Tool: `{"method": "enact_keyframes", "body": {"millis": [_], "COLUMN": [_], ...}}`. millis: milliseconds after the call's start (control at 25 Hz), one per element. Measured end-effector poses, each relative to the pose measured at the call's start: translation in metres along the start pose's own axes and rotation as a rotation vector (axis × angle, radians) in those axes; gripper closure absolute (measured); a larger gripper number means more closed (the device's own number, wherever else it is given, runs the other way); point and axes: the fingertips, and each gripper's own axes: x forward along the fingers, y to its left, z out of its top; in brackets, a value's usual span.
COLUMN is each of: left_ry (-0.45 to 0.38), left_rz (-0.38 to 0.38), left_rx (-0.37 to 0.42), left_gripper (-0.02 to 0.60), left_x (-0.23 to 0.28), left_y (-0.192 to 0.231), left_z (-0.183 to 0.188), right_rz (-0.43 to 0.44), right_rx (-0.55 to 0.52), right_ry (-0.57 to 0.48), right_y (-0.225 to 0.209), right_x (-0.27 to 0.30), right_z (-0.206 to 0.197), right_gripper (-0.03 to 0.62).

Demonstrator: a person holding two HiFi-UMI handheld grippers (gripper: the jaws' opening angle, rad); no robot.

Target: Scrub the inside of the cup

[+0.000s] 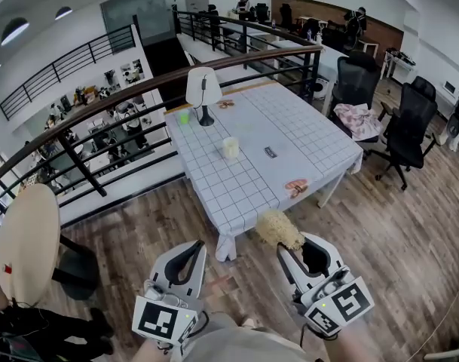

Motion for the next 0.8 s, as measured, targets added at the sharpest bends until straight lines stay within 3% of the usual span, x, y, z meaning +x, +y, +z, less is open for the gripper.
{"method": "enact_keyframes", "body": {"millis": [480,800], "left_ry": [0.016,-0.006], "left_rz": [0.031,0.020], "left_rx": [0.005,-0.012], "left_gripper": [0.568,0.568], "left_x": [0.014,0.051], "left_y": [0.007,0.043], "left_z": [-0.008,-0.016], "right_rz": [0.010,-0.003], "right_rx": [0.010,0.000], "right_ry": [0.004,0.027], "right_y": [-0.020,-0.044], "right_x": [0.014,0.062], "right_z": [-0.007,-0.019], "right_gripper": [0.457,0.457]}}
